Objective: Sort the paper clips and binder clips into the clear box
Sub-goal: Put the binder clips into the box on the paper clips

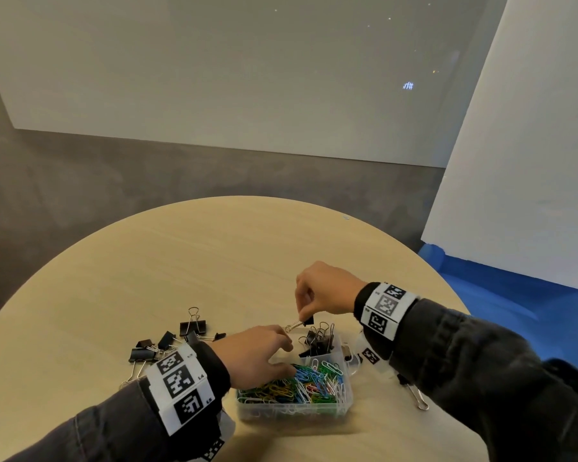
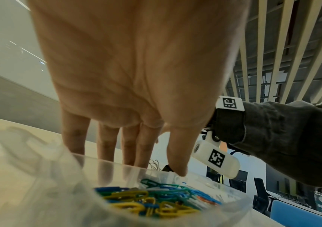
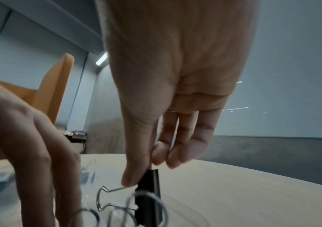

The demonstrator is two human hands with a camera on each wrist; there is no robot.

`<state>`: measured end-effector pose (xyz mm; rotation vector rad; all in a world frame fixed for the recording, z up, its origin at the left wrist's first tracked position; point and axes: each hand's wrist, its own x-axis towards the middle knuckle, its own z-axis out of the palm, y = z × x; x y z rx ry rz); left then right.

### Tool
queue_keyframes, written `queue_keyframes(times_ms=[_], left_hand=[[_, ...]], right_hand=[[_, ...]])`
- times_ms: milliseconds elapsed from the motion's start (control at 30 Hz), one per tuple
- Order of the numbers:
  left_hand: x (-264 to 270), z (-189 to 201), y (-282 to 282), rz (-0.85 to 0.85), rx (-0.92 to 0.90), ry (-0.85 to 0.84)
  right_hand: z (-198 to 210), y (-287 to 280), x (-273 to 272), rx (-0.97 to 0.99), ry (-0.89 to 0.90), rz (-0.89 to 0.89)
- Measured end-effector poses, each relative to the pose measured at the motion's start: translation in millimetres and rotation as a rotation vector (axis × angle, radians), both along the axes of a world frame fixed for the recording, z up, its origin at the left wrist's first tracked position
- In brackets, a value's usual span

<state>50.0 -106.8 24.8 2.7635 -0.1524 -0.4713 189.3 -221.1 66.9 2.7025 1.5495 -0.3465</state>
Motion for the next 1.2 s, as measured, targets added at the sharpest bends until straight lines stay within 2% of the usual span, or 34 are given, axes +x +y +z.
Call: queue_keyframes(times_ms=[167,367,500,600,700,867,1000,1200], left_hand=[[1.5,-3.2,2.1,0.022,0.025,0.035],[1.2,-6.7,-0.3,0.006,0.031,0.055],[-1.2,-3.7,-2.5,0.003,-0.014,0.008],[-1.7,-0.6,-2.5,0.004,-0.049,-0.019],[0.3,4.7,-4.9,-0.003,-0.055,-0.016],[12.5,13.3,-17.2,-0.006,-0.02,0.064],[21.4,18.6,-31.0,-0.015,-0.024,0.141],[30.5,10.0,-31.9,0.054,-0.199,0.219]], right_hand=[[-4.1,3.3,-6.6,-0.23,-0.2,0.029],[-1.4,1.8,-13.2,-0.347,-0.348,0.057],[2.7,-5.4,-10.6,-0.214,-0.24,0.006],[12.0,-23.7,-1.0,-0.089,-0.194,-0.1],[19.1,-48.4,6.1,-0.161,-0.136,-0.226],[-5.3,-69.8,0.0,-0.378,0.188,-0.368],[-26.4,-74.0,-0.6,-0.311,0.3,-0.425],[-30.8,-74.1,-4.0,-0.242,0.27,-0.338]])
